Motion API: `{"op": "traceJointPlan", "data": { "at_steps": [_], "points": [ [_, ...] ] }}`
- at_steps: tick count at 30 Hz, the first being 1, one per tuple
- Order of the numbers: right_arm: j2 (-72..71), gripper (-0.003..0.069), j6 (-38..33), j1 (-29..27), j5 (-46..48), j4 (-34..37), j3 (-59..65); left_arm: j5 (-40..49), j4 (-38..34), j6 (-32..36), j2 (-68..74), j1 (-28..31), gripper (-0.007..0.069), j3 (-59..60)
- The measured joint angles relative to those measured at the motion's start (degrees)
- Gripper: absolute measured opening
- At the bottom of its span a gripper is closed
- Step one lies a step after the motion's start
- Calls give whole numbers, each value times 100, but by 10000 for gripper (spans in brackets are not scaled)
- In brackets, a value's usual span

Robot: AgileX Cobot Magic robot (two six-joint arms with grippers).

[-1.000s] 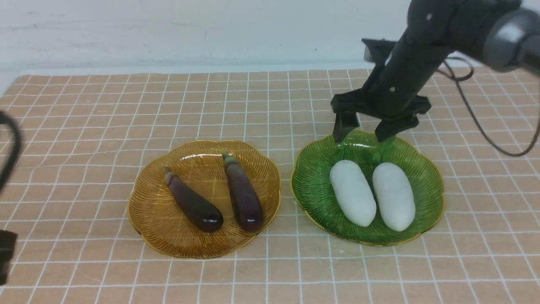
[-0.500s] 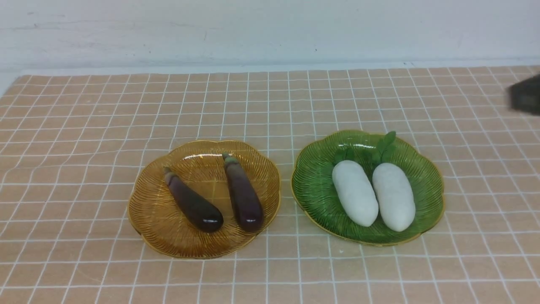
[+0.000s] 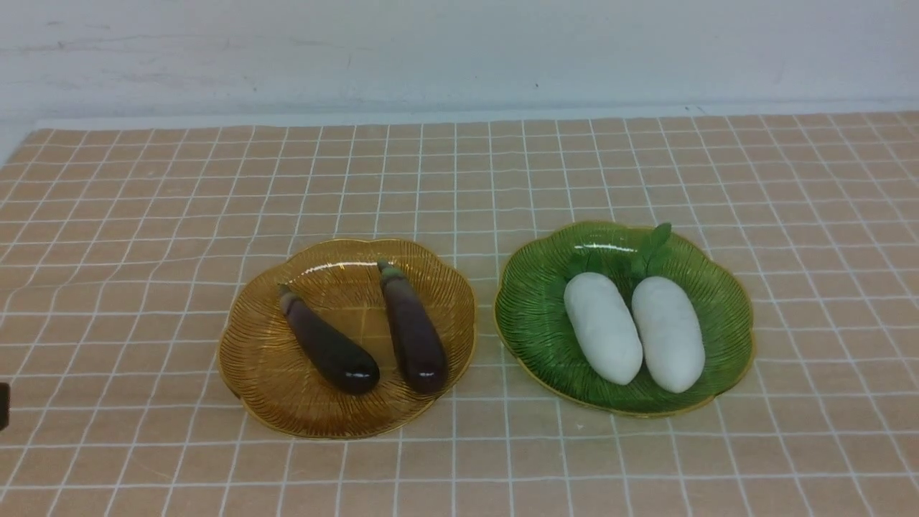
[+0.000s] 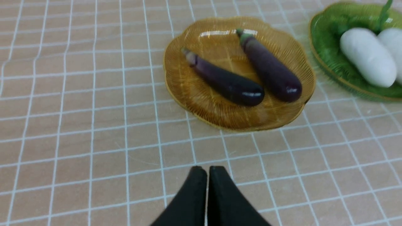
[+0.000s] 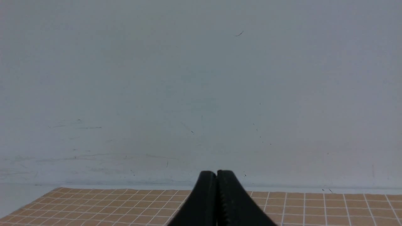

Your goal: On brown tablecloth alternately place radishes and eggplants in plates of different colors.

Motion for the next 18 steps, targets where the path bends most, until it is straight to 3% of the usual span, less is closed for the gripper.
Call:
{"op": "traceJointPlan", "data": {
  "at_steps": [18],
  "points": [
    [0,-12,-90,0,0,-6,0,-145,11,2,-359,0,-4,303]
  ]
}}
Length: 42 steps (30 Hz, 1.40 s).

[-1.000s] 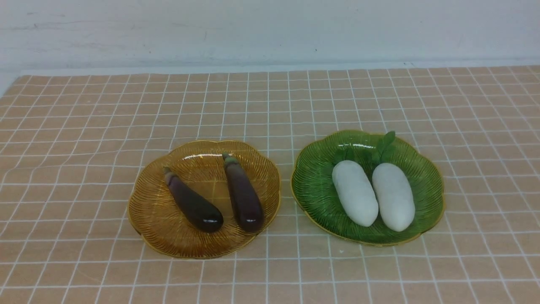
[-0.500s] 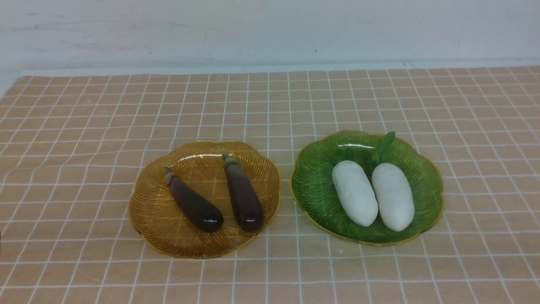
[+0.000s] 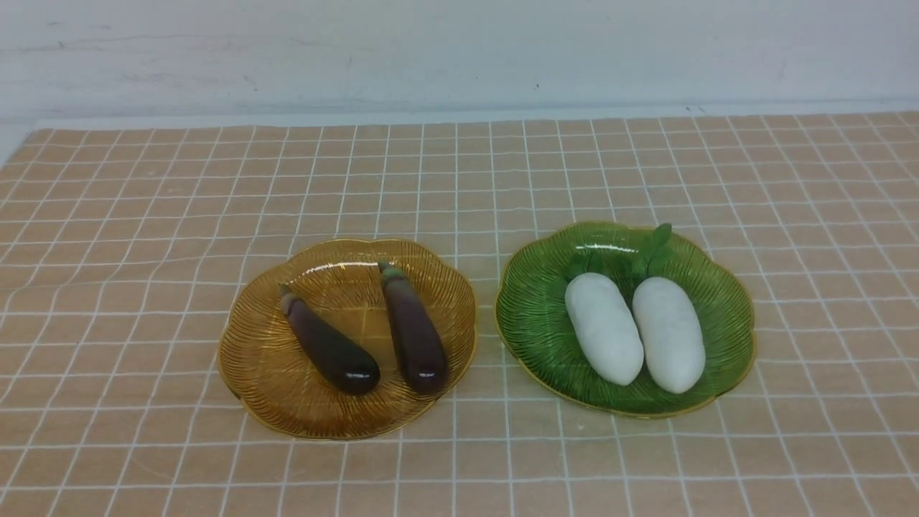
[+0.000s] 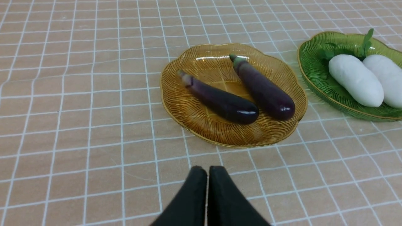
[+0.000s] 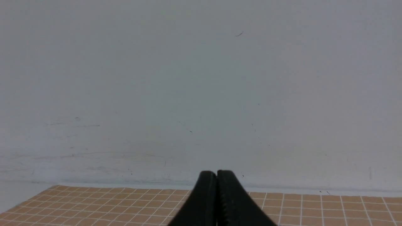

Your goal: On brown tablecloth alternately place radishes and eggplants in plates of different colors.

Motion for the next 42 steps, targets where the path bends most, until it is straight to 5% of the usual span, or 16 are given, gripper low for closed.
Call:
{"op": "traceJointPlan", "data": {
  "at_steps": [3,8,13,17,24,42],
  "points": [
    [0,-12,-12,0,3,0,0,-75,27,0,0,0,-4,0],
    [0,-11,-12,0,3,0,0,-1401,39,410,-218,162,-4,588],
    [0,-11,-14,0,9,0,0,-2760,-333,1168,-1169,1359,-4,2318],
    [0,-11,-14,0,19,0,0,-3184,-370,1301,-1241,1719,-4,3139],
    [0,-11,-14,0,23,0,0,-3557,-377,1390,-1241,1787,-4,3991],
    [0,-11,-14,0,23,0,0,-3579,-382,1409,-1241,1803,-4,4018]
  ]
}}
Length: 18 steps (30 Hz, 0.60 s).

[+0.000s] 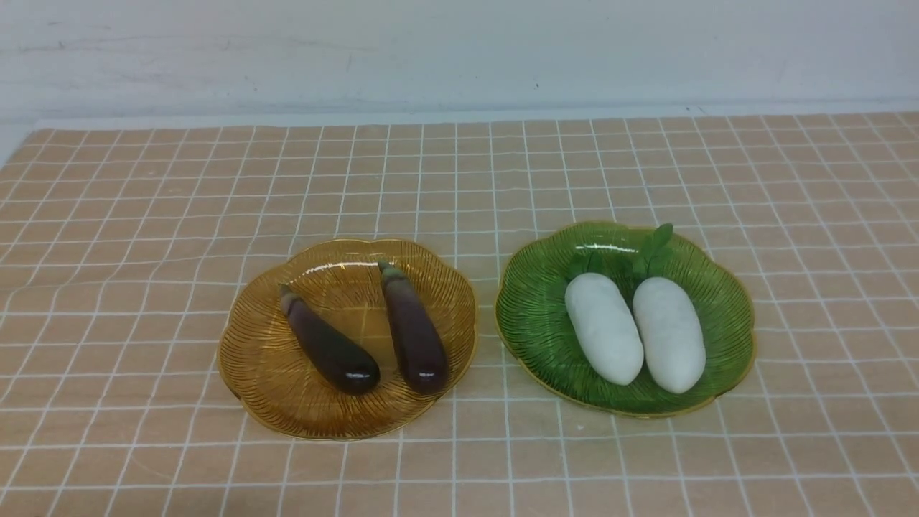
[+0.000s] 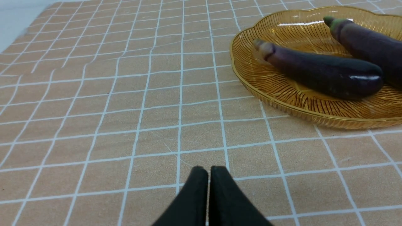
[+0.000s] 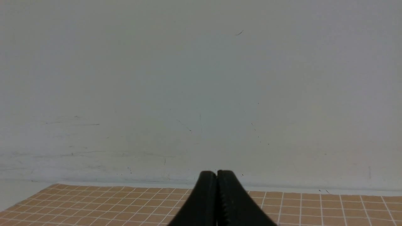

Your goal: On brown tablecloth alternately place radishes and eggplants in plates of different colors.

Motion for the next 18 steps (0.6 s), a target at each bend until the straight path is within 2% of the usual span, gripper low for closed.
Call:
{"op": "traceJointPlan", "data": {
  "at_steps": [18],
  "points": [
    [0,-11,-50,-23,103,-188,30,0,-6,0,0,0,-4,0]
  ]
}}
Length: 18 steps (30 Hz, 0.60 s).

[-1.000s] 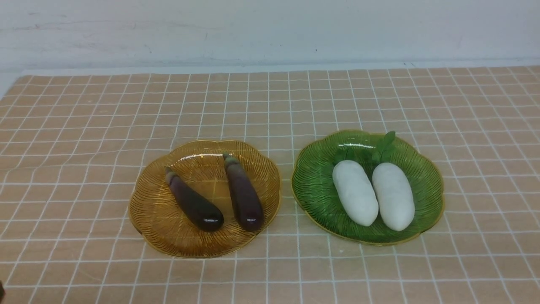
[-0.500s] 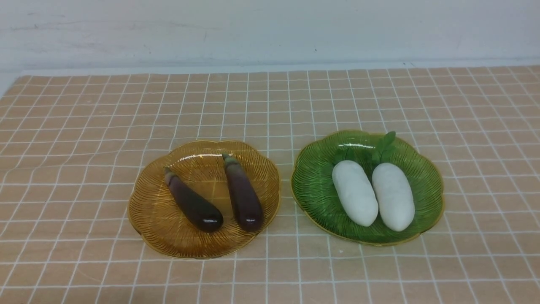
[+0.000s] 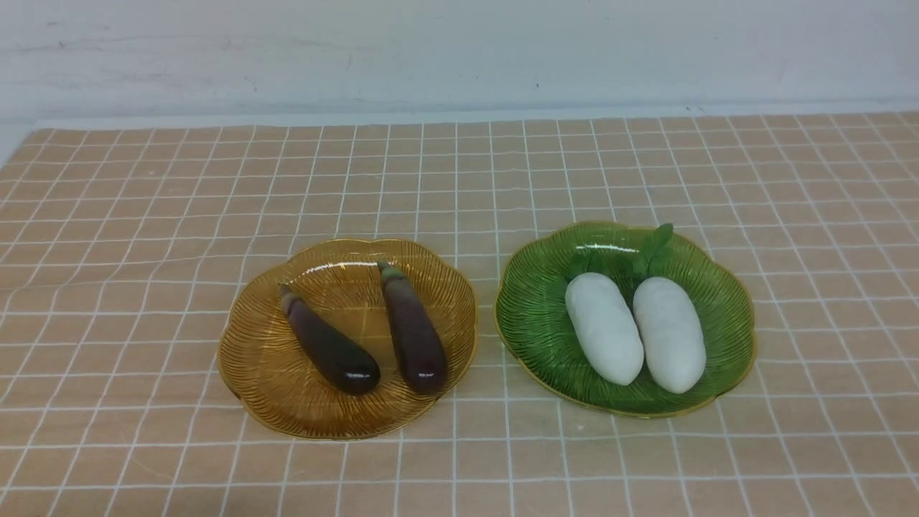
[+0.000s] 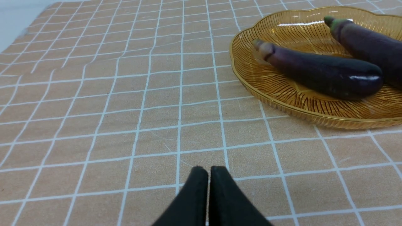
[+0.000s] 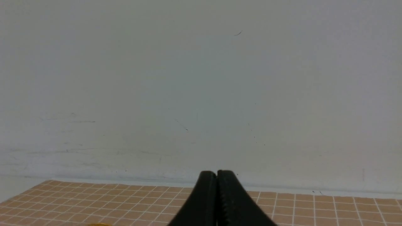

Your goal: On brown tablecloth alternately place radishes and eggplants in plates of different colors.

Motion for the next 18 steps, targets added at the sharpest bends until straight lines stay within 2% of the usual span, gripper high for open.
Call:
{"op": "traceJointPlan", "data": {
  "at_steps": [4,11,18],
  "points": [
    [0,-11,-16,-296,14,-155,255,0,0,0,0,0,-4,0],
    [0,-11,-19,-1237,-2,-338,1295,0,-10,0,0,0,-4,0],
    [0,-11,-19,-1692,220,-514,2106,-1,-10,0,-7,5,-4,0]
  ]
}}
